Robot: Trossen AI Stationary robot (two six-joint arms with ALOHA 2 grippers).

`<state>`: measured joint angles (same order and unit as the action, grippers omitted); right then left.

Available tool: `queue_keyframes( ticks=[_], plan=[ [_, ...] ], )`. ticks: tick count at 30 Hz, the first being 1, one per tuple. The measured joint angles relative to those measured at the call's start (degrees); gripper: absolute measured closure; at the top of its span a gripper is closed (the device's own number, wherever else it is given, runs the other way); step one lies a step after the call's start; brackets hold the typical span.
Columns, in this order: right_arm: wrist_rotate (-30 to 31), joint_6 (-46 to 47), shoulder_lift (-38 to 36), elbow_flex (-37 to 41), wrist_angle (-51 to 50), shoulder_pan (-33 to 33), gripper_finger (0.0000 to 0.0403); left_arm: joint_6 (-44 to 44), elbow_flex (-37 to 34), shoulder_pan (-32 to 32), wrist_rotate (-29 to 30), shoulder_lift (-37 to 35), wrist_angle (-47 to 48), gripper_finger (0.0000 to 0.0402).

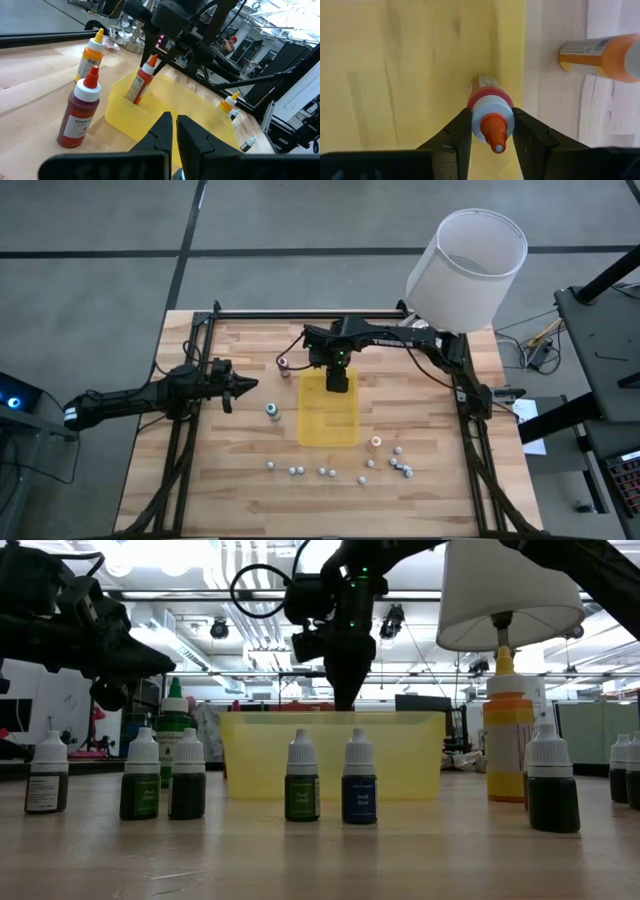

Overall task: Pick & Place food coloring
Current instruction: Put the large orange food coloring bottle into the bin, then put the bottom large yellow food coloring bottle into the bin

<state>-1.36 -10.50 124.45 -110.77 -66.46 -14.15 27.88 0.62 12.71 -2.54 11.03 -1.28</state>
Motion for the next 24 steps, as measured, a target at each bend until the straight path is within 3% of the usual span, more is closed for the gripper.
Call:
queue_keyframes(
  ticks=[7, 17, 24],
  plan=[
    [0.02, 0.00, -0.20, 0.82, 0.20, 0.00, 0.0288, 0.00, 0.00, 0.00, 0.01, 0.00, 0.00, 0.0401],
    [-0.01, 0.60, -0.25, -0.56, -0.67, 0.00, 0.0217, 0.00, 0.00, 0.02, 0.01, 0.00, 0.00, 0.0401],
    [-0.01, 1.30, -1.42, -1.13, -1.32, 0.00, 0.0193, 0.00, 0.00, 0.02, 0.01, 0.00, 0.00, 0.0401]
  ],
)
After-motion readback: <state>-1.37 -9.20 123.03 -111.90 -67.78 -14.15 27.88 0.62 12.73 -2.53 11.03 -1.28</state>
